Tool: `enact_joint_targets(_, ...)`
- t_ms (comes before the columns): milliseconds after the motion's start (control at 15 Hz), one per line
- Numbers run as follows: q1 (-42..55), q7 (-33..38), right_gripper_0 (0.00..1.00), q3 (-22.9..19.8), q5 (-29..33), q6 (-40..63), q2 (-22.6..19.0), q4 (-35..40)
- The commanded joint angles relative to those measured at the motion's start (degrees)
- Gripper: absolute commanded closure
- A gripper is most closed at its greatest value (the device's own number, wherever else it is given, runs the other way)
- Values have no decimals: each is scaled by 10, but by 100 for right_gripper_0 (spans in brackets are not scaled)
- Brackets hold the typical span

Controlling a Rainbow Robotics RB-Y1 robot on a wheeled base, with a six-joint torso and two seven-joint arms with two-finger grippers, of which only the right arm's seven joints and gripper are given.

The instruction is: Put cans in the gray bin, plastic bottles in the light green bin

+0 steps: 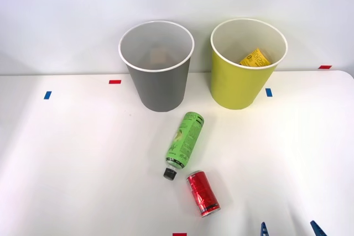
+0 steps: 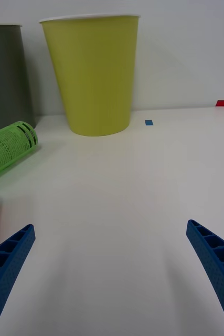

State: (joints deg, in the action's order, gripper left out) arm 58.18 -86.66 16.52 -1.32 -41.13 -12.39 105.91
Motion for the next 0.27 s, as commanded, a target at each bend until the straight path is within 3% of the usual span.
enact_joint_targets(67,0,0,0,0,0,0,0,0)
enact_joint_targets(267,0,0,0,0,0,0,0,0)
